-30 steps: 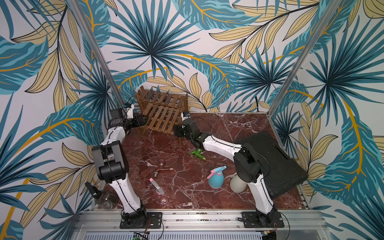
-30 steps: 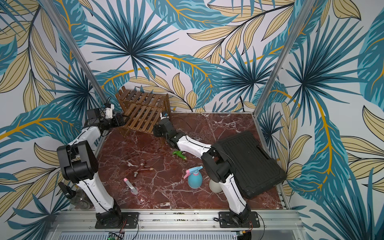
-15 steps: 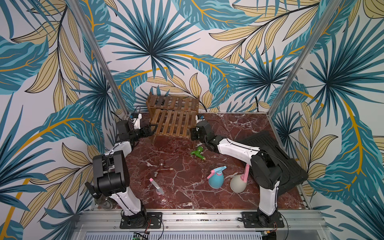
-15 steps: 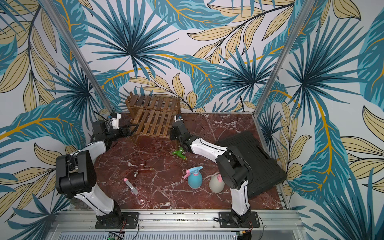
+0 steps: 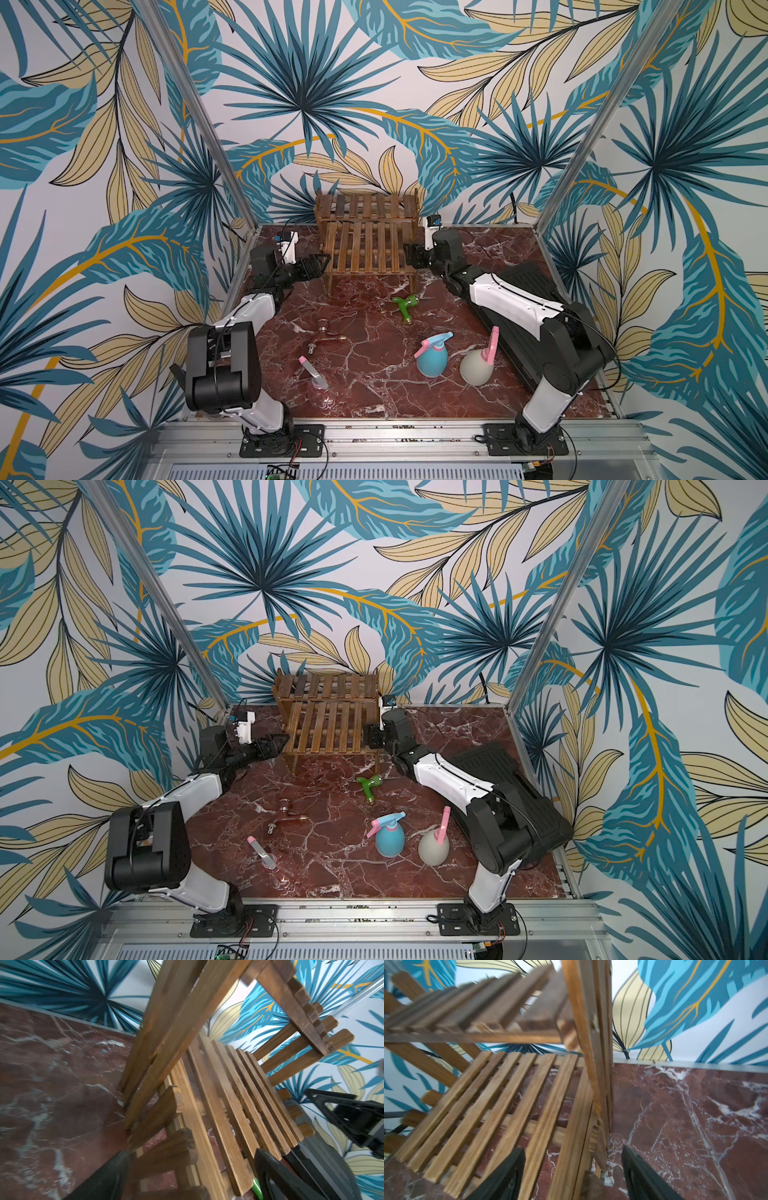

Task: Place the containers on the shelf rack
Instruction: 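Move the shelf to the center of the board, then pick up a container from the center of the board.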

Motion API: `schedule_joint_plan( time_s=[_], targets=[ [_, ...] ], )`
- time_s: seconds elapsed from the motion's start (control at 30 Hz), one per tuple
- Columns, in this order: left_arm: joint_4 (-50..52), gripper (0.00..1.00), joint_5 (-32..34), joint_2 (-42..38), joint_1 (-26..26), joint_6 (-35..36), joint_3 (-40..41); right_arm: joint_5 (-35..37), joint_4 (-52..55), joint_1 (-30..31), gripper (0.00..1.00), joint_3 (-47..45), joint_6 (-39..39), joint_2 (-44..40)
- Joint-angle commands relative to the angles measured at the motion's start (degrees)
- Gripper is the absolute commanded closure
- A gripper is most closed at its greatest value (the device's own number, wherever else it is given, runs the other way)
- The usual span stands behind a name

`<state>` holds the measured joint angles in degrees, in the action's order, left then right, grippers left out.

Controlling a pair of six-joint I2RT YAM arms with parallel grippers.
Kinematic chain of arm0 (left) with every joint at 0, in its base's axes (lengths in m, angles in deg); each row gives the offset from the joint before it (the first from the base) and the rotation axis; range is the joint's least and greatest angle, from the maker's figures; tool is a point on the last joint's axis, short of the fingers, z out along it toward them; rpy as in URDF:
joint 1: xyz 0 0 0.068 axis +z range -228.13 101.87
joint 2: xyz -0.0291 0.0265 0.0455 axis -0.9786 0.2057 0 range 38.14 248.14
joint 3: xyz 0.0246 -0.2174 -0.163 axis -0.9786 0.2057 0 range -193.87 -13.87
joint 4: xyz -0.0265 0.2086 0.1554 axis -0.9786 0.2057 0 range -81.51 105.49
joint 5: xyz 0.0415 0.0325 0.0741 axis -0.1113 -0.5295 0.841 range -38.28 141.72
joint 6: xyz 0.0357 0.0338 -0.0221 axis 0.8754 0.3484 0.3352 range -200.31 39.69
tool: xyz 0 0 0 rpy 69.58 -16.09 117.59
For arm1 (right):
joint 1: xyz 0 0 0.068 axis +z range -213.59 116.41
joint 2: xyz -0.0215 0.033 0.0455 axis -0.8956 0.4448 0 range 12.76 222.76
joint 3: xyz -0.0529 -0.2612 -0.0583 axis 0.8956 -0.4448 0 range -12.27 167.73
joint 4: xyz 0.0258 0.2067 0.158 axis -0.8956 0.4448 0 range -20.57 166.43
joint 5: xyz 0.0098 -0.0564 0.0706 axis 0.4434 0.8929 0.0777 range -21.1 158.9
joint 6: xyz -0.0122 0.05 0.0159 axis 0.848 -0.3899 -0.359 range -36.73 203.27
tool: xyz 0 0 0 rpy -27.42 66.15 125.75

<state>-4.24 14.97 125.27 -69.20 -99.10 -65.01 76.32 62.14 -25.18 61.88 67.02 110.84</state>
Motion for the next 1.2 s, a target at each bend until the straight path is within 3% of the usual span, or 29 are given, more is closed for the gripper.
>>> schedule_joint_plan(
  time_s=[0.0, 0.1, 0.2, 0.37, 0.57, 0.73, 0.93, 1.17],
  targets=[
    [10.71, 0.00, 14.02, -6.84, 0.51, 6.21, -0.20, -5.14, 2.58, -0.79, 0.07, -1.03, 7.92, -8.42],
    [18.26, 0.00, 19.65, -14.84, 0.63, 10.77, -0.10, -11.62, 9.81, -1.55, 0.01, -0.76, 15.48, -14.28],
    [26.35, 0.00, 19.81, -21.71, 0.07, 13.67, -0.76, -17.59, 21.92, -1.79, 0.01, 0.09, 23.94, -18.91],
    [37.54, 0.00, 9.59, -31.95, -5.10, 20.29, -2.59, -22.78, 38.85, -1.77, 0.01, -2.19, 37.15, -28.64],
    [41.70, 0.00, -2.86, -39.40, -16.32, 32.55, -1.19, -29.83, 43.14, -1.75, 0.01, -11.57, 47.54, -39.81],
    [37.75, 0.00, -5.22, -39.56, -28.74, 36.14, 2.12, -31.33, 50.15, -1.63, 0.01, -13.28, 54.62, -38.21],
    [37.58, 0.00, 3.32, -34.36, -44.29, 42.17, 3.49, -30.60, 52.31, 0.81, 0.04, -14.12, 56.55, -33.99],
    [34.73, 0.00, 3.97, -30.72, -47.33, 42.25, 4.97, -33.14, 53.27, 3.15, 0.04, -14.57, 57.29, -31.96]
  ],
)
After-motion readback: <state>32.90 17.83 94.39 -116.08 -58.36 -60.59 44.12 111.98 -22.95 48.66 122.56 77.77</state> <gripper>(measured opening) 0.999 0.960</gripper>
